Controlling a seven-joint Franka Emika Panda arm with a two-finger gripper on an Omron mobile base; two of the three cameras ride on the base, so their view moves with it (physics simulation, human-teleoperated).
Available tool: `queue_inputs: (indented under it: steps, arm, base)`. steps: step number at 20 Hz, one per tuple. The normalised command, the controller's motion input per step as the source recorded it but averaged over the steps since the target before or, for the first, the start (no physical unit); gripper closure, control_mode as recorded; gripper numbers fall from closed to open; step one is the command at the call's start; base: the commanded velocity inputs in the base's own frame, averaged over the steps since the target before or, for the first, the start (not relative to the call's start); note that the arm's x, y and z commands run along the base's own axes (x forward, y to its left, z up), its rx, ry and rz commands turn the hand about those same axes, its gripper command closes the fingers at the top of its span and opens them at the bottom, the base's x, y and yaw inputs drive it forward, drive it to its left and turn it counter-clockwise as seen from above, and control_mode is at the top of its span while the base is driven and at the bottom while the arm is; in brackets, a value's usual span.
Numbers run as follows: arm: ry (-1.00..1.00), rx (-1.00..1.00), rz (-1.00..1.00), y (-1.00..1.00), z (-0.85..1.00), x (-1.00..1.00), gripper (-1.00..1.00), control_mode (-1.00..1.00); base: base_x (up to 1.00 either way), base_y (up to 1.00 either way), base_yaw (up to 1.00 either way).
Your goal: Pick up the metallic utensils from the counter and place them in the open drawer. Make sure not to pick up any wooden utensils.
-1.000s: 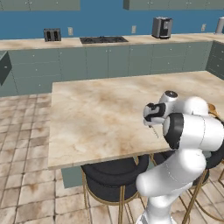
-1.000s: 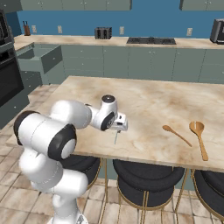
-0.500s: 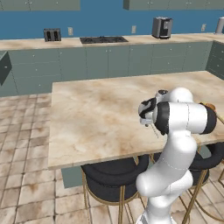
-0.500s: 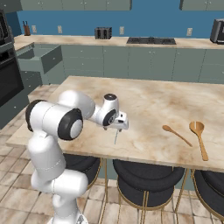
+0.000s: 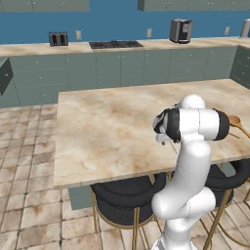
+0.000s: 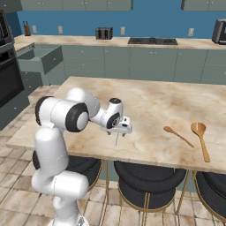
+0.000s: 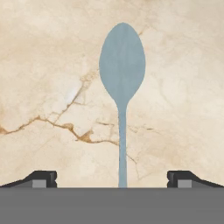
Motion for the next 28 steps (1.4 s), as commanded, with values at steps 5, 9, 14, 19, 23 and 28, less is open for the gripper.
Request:
queue_inputs:
  steps: [5,9,14,19,23,28]
  arm:
    - [0.03,0.00,0.00,-0.01,-0.34,0.20,-1.00,-1.00]
    - [0.07,0.00,0.00,0.00,-0.55,0.03,-1.00,-1.00]
    - [0.07,0.01,0.00,0.00,-0.63,-0.01,1.00,-1.00]
    - [0.00,0.01,0.00,0.00,-0.41,-0.16,1.00,-1.00]
    - [0.00,0.12,0.00,0.28,-0.21,-0.34,1.00,-1.00]
    - [0.00,0.09,0.02,0.78,-0.44,-0.34,1.00,-1.00]
  base:
    - [0.00,0.00,0.00]
    - [0.00,0.00,0.00]
    - [0.00,0.00,0.00]
    - [0.00,0.00,0.00]
    - [0.00,0.00,0.00]
    - [0.00,0.00,0.00]
